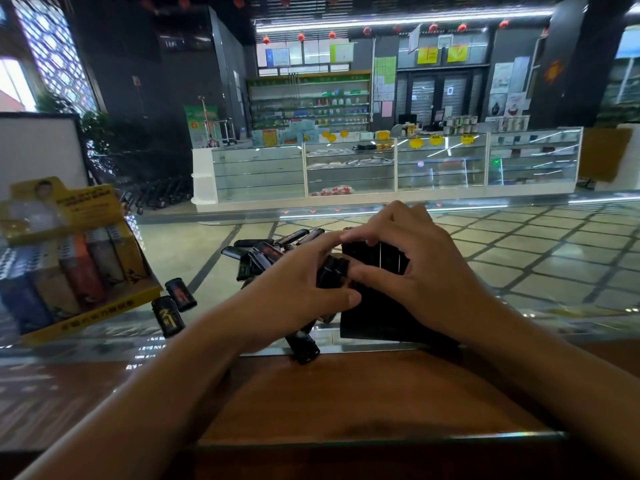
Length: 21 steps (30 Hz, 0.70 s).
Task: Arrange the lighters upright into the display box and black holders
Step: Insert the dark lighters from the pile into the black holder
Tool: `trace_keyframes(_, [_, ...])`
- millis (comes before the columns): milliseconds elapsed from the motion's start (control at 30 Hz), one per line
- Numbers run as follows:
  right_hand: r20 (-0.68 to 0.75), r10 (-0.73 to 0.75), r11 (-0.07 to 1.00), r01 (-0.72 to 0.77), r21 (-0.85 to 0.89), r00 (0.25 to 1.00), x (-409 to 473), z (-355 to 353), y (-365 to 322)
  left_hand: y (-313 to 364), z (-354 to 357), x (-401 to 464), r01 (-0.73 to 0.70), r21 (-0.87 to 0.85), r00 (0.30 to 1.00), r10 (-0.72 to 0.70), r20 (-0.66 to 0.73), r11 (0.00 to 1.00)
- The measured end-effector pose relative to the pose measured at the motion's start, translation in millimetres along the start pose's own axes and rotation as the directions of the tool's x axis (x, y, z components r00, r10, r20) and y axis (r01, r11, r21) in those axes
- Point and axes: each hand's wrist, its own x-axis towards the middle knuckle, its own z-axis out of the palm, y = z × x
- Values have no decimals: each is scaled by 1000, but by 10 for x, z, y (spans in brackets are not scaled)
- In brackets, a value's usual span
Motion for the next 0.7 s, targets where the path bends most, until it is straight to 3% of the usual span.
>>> trace_keyframes(133, [38,-42,999,42,15,998,6,4,-39,22,12,0,-34,-27,999,34,4,999])
trace_keyframes(233, [-61,17,995,-10,103,998,8,-56,-61,-3,8,6,-33,-107,999,29,-38,994])
trace_keyframes(333, [-160,187,934,-125,334,969,24,-143,-8,-23,14,23,-30,-180,998,21,-53,983])
trace_keyframes(433, [-148,282,829,-164,534,948,41,-187,1,-45,24,32,-19,-173,999,13,-35,985])
trace_keyframes(700, [-145,256,835,-143,531,956,42,-201,-11,-60,40,37,-22,-101,999,25,31,995])
